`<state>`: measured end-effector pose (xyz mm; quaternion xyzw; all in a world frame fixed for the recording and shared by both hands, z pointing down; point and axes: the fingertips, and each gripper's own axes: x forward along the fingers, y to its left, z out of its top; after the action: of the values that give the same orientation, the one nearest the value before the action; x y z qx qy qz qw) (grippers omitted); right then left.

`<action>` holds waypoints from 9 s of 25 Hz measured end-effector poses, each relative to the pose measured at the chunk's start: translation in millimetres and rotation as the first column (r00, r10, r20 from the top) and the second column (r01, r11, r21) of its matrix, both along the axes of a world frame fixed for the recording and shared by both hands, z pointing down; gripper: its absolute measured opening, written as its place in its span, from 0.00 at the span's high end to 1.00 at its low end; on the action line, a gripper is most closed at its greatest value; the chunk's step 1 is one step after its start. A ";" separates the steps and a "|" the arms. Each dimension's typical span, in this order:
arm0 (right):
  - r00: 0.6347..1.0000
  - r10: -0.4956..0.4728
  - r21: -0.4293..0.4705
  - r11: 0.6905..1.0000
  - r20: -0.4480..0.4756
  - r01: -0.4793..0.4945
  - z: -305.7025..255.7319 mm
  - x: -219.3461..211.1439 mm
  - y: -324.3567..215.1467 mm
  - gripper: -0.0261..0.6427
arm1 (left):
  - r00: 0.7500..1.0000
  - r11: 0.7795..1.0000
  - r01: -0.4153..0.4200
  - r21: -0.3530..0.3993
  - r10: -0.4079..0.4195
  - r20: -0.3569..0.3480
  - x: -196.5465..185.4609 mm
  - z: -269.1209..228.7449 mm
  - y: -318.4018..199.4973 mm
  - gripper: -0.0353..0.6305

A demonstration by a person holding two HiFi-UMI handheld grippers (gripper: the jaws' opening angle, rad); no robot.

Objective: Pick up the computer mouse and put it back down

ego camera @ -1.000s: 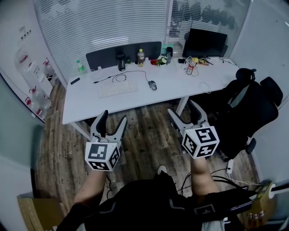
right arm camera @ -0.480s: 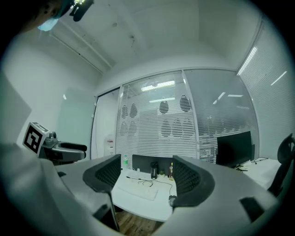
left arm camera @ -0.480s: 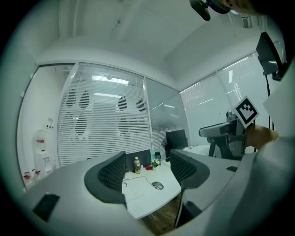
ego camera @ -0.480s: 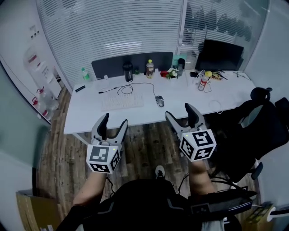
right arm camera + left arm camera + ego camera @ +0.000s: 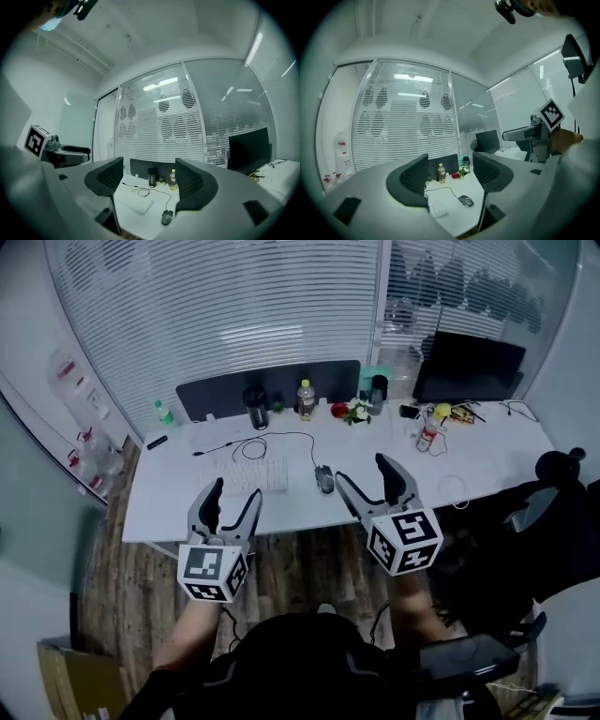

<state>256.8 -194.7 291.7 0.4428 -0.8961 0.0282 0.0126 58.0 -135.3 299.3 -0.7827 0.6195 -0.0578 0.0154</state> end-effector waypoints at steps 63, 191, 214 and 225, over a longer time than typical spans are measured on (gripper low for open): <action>0.988 0.006 -0.417 0.906 -0.157 -0.072 273.5 -55.5 -253.3 0.47 | 0.995 0.879 -0.079 -0.470 0.041 -0.090 -53.5 252.1 -244.4 0.49; 0.797 -0.602 -0.287 0.773 -0.050 0.566 95.6 -592.8 -88.0 0.52 | 0.862 0.865 0.484 -0.136 -0.498 -0.095 -522.9 80.3 -25.2 0.50; 0.792 -0.587 -0.490 0.747 -0.169 0.450 273.3 -656.4 -75.0 0.52 | 0.885 0.842 0.382 -0.381 -0.452 -0.112 -566.6 224.2 -20.2 0.50; 0.797 -0.559 -0.577 0.737 -0.227 0.353 379.4 -664.9 -95.2 0.52 | 0.888 0.780 0.347 -0.521 -0.451 -0.084 -571.3 319.1 -36.6 0.50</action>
<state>-408.1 -289.9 671.1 0.1813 -0.9171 0.1706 0.3113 -513.3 -172.0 618.4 -0.6120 0.7345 -0.1351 -0.2605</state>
